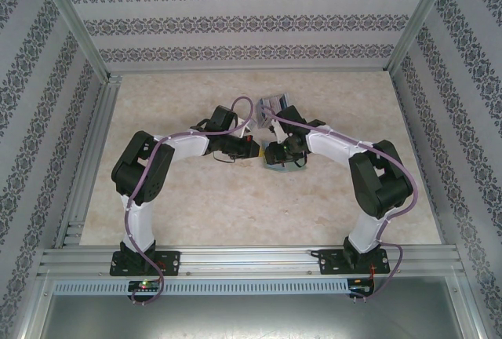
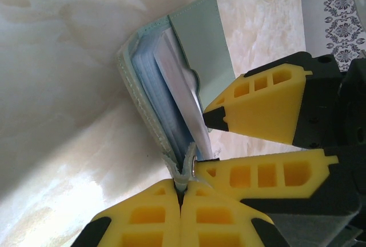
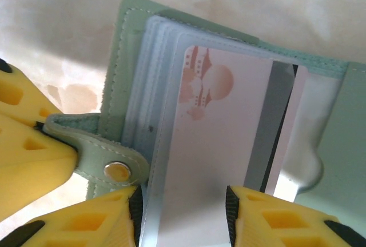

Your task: Put the credit cards into the card holder

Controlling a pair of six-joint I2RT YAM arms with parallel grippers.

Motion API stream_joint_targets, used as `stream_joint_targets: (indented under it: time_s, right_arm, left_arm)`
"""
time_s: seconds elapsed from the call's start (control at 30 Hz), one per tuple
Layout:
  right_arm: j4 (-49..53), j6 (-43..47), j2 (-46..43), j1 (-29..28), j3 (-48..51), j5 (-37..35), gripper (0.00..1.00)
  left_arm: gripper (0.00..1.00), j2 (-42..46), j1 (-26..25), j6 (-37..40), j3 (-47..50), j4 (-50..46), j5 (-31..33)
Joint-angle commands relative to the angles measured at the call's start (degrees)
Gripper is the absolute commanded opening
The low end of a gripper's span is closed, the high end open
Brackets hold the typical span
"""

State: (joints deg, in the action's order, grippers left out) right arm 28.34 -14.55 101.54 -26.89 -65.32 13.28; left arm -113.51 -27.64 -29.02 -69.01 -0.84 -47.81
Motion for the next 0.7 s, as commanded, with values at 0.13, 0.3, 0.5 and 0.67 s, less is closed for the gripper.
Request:
stream_joint_targets:
  time_s: [0.13,0.3,0.5,0.67]
  right_arm:
    - [2.06,1.10,-0.59,-0.26,-1.31,-3.68,0.43]
    - [1.81,0.84,-1.56,0.26,-0.87,-4.40,0.39]
    - [1.20,0.18,-2.56,1.04,0.32,-4.31,0.31]
    - [0.73,0.00,-3.77,1.37,1.17,-4.49,0.25]
  left_arm:
    - [0.00,1.13,0.24,0.22,-1.56,0.59,-0.87]
    - [0.00,1.15,0.25,0.16,-1.53,0.77,-0.98]
    - [0.00,1.45,0.25,0.05,-1.21,0.84,-0.93]
    - [0.00,1.36,0.20,0.03,-1.48,0.77,-0.97]
